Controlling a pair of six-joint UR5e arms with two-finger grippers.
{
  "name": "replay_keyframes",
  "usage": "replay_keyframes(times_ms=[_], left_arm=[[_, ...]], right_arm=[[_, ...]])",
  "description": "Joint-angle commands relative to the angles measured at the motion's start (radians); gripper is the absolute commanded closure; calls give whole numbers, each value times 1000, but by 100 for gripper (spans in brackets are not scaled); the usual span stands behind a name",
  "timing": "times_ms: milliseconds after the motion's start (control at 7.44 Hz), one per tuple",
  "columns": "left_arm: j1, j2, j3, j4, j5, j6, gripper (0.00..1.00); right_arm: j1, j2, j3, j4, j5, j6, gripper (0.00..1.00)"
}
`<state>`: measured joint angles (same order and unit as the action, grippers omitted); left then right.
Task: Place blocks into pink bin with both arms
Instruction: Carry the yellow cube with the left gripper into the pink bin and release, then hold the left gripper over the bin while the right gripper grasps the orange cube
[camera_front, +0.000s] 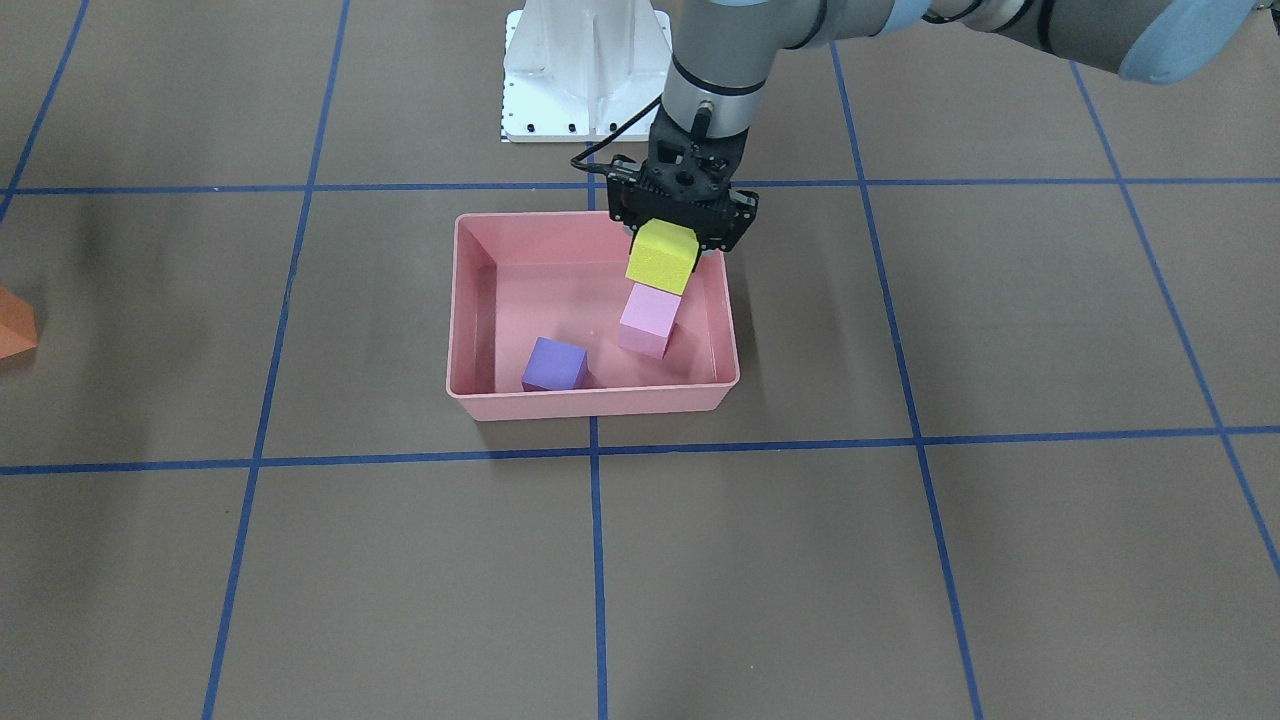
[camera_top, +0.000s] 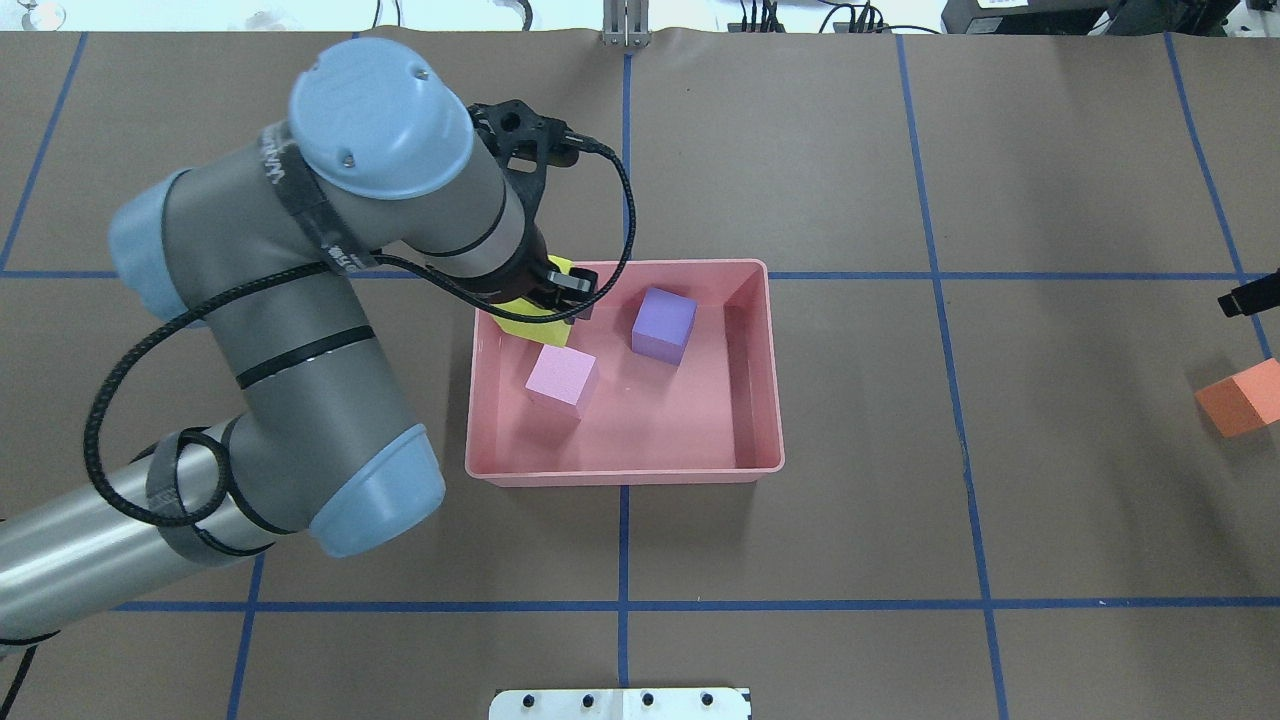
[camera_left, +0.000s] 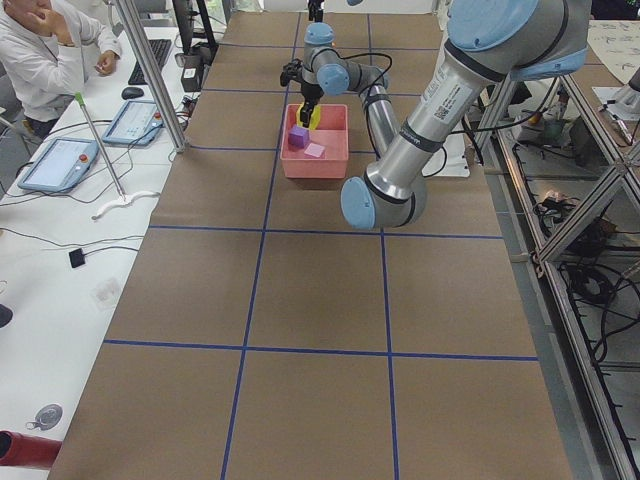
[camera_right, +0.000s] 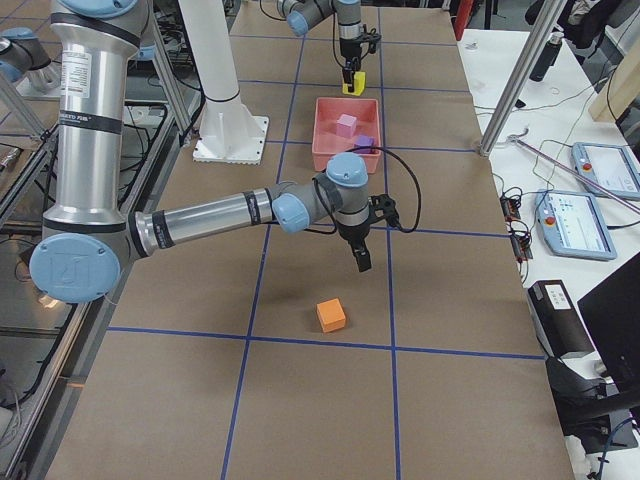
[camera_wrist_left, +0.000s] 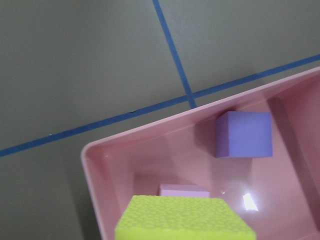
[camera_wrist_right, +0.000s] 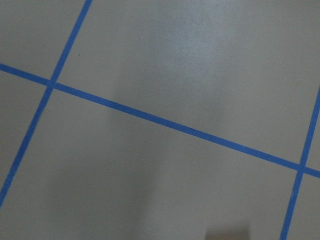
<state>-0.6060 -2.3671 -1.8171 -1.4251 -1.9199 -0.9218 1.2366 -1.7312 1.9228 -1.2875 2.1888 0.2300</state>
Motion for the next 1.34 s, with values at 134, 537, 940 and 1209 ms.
replay_keyframes(times_ms=[134, 537, 940, 1209], left_arm=[[84, -107, 90, 2, 108, -89, 0], [71, -92, 35, 5, 114, -21, 0], [69, -29, -16, 5, 114, 21, 0], [72, -29, -16, 5, 114, 20, 0]], right_arm=[[49, -148, -52, 179, 60, -67, 0], [46, -128, -232, 425, 63, -57, 0], [35, -84, -295, 424, 62, -44, 0], [21, -65, -318, 427, 62, 6, 0]])
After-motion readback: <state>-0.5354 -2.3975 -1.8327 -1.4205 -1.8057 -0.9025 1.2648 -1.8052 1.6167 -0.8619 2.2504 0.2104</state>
